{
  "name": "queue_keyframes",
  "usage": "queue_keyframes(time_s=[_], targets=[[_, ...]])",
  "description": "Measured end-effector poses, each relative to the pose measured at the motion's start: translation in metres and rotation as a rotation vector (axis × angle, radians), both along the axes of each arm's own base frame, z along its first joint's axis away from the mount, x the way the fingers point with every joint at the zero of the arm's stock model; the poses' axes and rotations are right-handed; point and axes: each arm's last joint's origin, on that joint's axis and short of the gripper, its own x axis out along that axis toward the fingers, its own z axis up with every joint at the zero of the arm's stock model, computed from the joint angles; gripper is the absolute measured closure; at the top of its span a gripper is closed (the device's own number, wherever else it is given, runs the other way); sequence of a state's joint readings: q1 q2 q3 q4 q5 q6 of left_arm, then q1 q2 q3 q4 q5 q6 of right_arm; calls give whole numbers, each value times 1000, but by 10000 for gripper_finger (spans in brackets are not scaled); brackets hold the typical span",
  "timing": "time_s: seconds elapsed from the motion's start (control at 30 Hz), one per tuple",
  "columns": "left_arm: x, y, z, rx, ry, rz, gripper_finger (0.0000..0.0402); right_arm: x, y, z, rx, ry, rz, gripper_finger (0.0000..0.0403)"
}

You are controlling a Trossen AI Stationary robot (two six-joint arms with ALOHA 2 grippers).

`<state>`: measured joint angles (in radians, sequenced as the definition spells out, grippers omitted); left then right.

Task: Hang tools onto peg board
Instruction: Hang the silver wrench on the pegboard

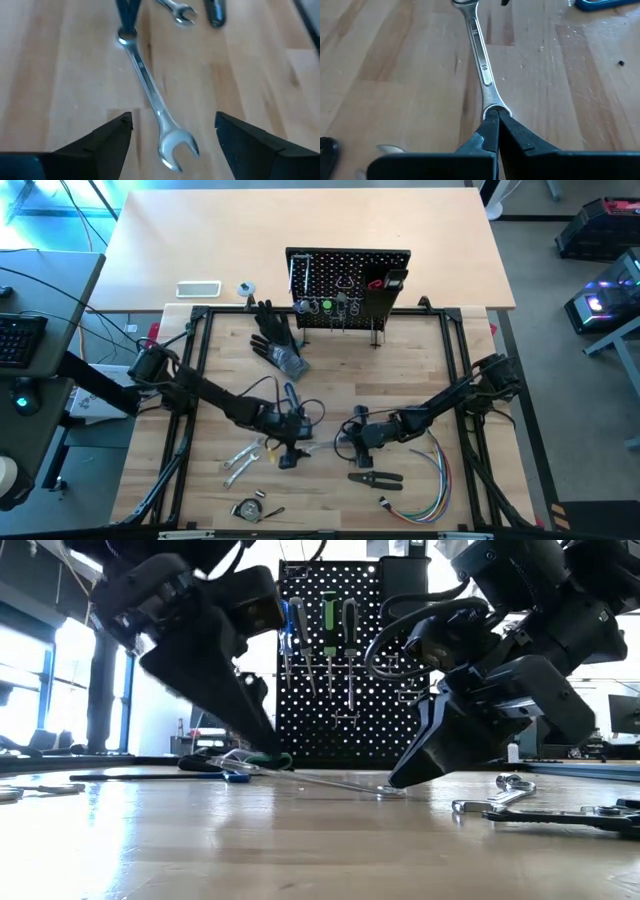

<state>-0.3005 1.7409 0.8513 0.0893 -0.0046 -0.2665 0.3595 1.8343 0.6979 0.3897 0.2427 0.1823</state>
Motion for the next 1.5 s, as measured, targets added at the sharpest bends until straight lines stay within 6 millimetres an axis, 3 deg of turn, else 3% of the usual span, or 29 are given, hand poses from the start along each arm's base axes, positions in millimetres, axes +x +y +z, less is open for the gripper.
queue_keyframes(time_s=[0.2,0.5,0.73,0.87,1.17,1.5], targets=[[6,-6,11,56,-3,55,126,0,0,0,-9,-3,-12,403],[17,-13,-14,21,96,60,126,0,0,0,7,0,-26,403],[33,-20,-21,163,263,90,130,0,0,0,9,1,-28,403],[36,-18,-21,195,307,83,162,0,0,0,9,1,-28,403],[33,-11,-21,239,356,69,299,0,0,0,11,0,-26,403],[32,-11,-22,268,351,21,300,0,0,0,11,0,-25,403]])
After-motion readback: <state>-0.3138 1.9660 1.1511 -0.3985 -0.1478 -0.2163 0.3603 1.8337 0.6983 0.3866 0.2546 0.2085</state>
